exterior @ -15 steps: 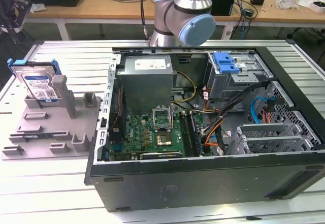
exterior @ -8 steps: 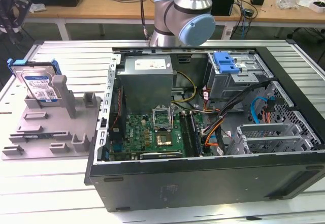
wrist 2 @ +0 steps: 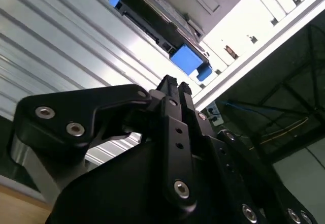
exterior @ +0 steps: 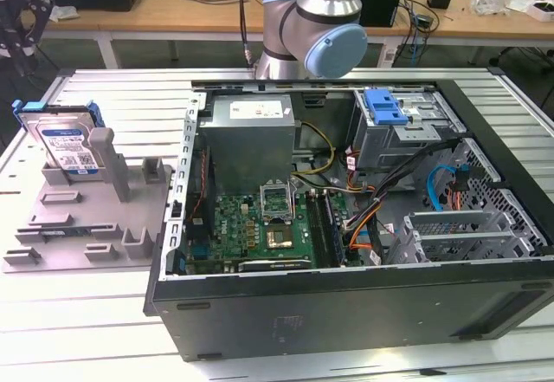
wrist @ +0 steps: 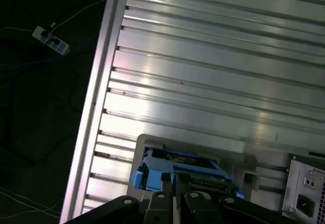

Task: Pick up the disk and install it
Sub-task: 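Pick up the disk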

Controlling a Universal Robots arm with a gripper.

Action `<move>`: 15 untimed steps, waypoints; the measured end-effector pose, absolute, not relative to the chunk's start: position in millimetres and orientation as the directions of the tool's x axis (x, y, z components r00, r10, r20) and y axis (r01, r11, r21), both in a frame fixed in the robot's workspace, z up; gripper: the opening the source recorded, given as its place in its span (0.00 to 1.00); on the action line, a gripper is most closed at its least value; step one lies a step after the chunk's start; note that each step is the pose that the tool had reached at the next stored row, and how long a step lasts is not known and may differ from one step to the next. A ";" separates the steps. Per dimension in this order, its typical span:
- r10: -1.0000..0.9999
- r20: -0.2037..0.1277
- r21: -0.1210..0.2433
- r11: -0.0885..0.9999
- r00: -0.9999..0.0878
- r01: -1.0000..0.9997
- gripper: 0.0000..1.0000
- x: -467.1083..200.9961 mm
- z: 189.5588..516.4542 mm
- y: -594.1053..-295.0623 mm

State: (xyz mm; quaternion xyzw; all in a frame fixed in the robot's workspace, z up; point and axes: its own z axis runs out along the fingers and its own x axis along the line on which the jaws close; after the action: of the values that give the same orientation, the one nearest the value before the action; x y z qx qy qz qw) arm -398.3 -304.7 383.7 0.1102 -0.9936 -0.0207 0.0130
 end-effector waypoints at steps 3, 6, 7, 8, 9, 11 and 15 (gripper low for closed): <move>-0.280 0.023 0.044 0.959 -0.960 -0.278 0.29 -398.3 383.5 -304.7; -0.332 0.024 0.045 0.942 -0.943 -0.331 0.36 -398.3 383.2 -304.7; -0.357 0.025 0.045 0.933 -0.934 -0.356 0.36 -398.3 383.1 -304.7; -0.374 0.025 0.045 0.927 -0.927 -0.372 0.36 -398.3 383.0 -304.7; -0.392 0.025 0.045 0.919 -0.919 -0.391 0.36 -398.3 383.0 -304.7; -0.439 0.027 0.046 0.898 -0.898 -0.438 0.36 -398.3 382.8 -304.7; -0.562 0.029 0.047 0.827 -0.826 -0.561 0.44 -398.3 382.4 -304.7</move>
State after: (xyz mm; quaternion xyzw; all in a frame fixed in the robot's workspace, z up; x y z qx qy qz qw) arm -398.3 -304.7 382.4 0.2938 -0.9554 -0.0184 0.0210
